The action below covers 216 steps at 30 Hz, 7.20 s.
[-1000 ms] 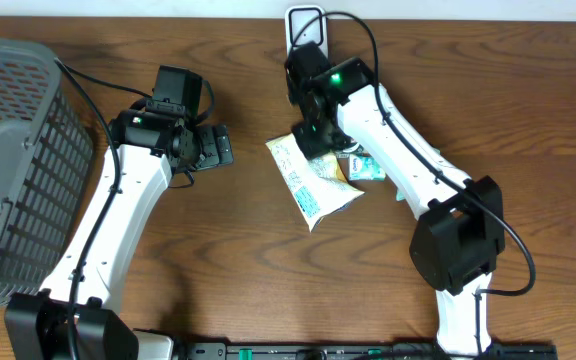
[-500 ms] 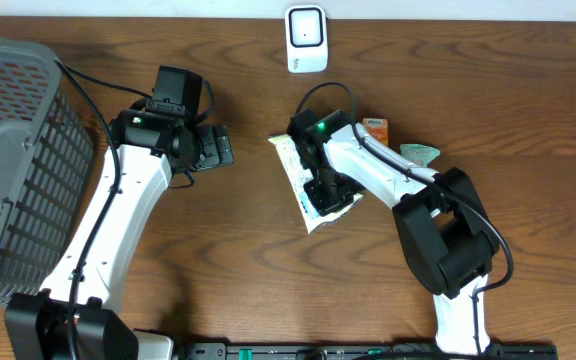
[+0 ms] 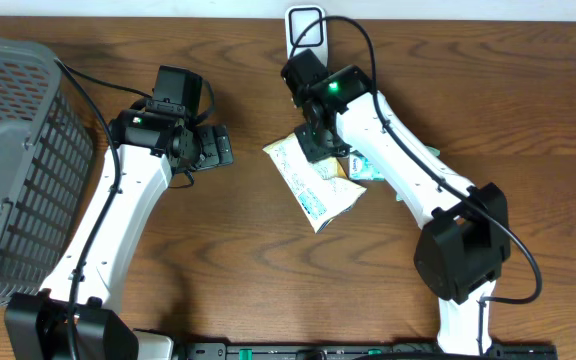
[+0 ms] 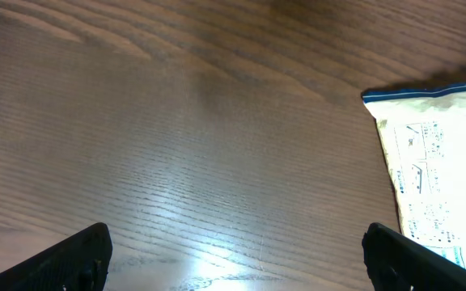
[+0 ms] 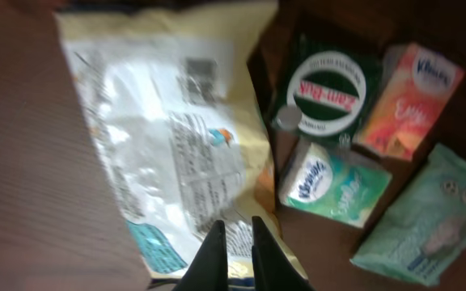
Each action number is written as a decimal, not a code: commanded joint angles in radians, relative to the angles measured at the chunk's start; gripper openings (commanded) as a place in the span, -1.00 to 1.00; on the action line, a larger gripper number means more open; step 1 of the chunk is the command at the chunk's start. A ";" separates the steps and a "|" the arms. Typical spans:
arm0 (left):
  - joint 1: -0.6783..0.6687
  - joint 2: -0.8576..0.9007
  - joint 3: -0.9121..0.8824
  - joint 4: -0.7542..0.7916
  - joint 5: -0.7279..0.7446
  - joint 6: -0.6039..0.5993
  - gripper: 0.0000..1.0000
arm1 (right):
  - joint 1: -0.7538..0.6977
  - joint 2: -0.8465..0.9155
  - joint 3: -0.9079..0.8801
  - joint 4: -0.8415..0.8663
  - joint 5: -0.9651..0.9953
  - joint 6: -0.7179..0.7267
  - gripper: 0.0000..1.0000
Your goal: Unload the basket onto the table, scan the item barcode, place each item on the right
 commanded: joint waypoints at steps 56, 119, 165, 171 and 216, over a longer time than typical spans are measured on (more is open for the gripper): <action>0.005 0.002 0.005 -0.006 -0.013 0.006 0.95 | 0.021 -0.096 -0.539 0.238 -0.134 -0.031 -0.73; 0.005 0.002 0.005 -0.006 -0.013 0.006 0.96 | 0.022 0.003 -0.454 0.685 -0.230 0.093 -0.70; 0.005 0.002 0.005 -0.006 -0.013 0.006 0.95 | -0.080 0.007 -0.148 0.546 -0.271 0.128 -0.98; 0.005 0.002 0.005 -0.006 -0.013 0.006 0.95 | -0.082 0.012 -0.046 0.192 -0.270 0.031 -0.98; 0.005 0.002 0.005 -0.006 -0.013 0.006 0.96 | -0.117 0.206 0.235 -0.276 -0.275 -0.072 0.98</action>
